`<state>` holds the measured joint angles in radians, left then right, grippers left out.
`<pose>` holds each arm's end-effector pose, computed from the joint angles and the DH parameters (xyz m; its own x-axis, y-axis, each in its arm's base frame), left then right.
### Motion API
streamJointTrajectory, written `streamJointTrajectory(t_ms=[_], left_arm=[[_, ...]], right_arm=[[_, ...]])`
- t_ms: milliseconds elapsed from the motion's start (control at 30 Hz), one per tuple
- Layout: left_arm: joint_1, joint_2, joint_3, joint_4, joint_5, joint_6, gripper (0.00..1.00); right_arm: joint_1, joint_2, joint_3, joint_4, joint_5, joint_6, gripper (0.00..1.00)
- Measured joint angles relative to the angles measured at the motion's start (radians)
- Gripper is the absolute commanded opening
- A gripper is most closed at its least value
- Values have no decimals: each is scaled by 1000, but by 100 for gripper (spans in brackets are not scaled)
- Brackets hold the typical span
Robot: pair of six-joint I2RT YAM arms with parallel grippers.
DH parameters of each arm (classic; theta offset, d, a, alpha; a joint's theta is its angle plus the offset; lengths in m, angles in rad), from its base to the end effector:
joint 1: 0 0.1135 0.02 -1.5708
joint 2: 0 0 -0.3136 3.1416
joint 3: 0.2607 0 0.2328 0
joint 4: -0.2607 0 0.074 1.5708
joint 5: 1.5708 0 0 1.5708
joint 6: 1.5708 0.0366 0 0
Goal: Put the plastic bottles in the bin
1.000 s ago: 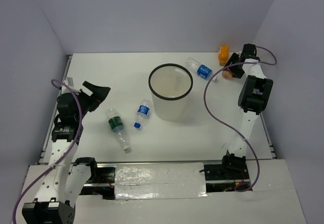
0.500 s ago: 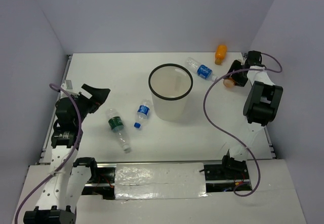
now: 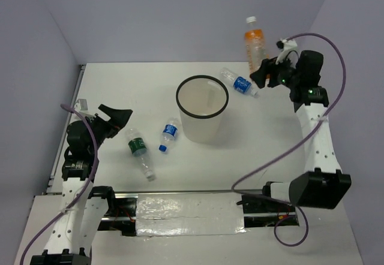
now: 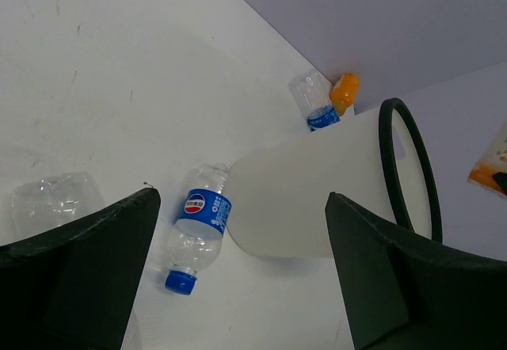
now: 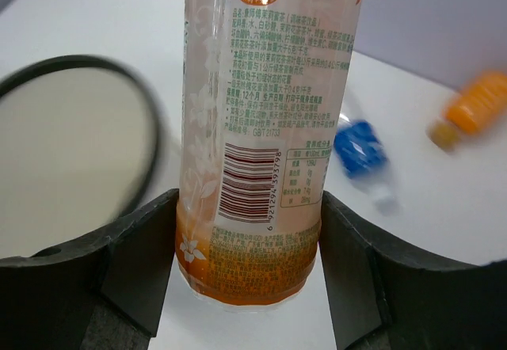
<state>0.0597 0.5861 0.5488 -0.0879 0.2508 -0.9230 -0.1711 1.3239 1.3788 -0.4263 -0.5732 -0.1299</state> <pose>0.0947 -0.0034 0.3249 -0.2251 -0.7873 -0.5740 0.0141 0.5864 -0.8099 0.2618 -0.0251 0.4518 -0.3086 -0.0571 -0.9495 -0.3982 0.9143 0.0745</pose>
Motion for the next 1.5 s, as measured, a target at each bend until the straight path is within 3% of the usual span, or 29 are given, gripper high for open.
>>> streamJointTrajectory(t_ms=[200, 467, 567, 667, 700, 800, 967, 1067, 1300, 1500], left_arm=[[0, -30, 0, -48, 1, 6, 99], [0, -51, 1, -195, -37, 8, 99], [0, -53, 1, -258, -53, 7, 98], [0, -53, 1, -313, -68, 7, 98], [0, -53, 1, -329, -72, 7, 99], [0, -48, 1, -368, -81, 4, 99], [0, -20, 1, -397, -89, -1, 99], [0, 11, 1, -403, -89, -2, 99], [-16, 150, 3, -423, -95, -2, 99], [-119, 260, 32, -465, -152, -21, 99]], right_arm=[[272, -158, -74, 14, -104, -81, 22], [541, -147, -149, 55, -34, -108, 28], [590, -111, -160, 69, -3, -115, 31], [607, -70, -160, 84, 29, -120, 36], [610, -56, -160, 85, 40, -122, 49], [612, -23, -160, 87, 69, -126, 69], [614, 13, -160, 88, 102, -132, 91], [614, 14, -159, 89, 110, -138, 99], [614, 11, -118, 67, 98, -134, 100], [614, -30, -16, -24, 24, -182, 100]])
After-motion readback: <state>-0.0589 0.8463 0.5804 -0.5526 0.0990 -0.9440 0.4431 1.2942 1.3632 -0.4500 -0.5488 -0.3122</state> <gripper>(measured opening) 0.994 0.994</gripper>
